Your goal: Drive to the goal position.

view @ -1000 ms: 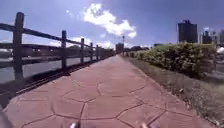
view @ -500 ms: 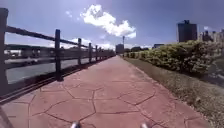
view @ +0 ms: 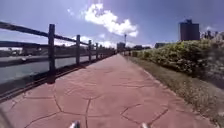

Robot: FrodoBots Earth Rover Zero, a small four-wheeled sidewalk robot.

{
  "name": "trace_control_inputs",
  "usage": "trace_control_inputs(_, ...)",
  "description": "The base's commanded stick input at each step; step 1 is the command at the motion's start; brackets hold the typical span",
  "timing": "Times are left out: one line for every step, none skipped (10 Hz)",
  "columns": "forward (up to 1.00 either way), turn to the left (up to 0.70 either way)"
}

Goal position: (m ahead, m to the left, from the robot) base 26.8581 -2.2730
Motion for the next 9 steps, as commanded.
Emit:
trace_control_inputs(0.85, 0.00)
trace_control_inputs(0.85, 0.00)
trace_control_inputs(0.85, 0.00)
trace_control_inputs(0.85, 0.00)
trace_control_inputs(0.85, 0.00)
trace_control_inputs(0.85, 0.00)
trace_control_inputs(0.85, 0.00)
trace_control_inputs(0.85, 0.00)
trace_control_inputs(0.85, 0.00)
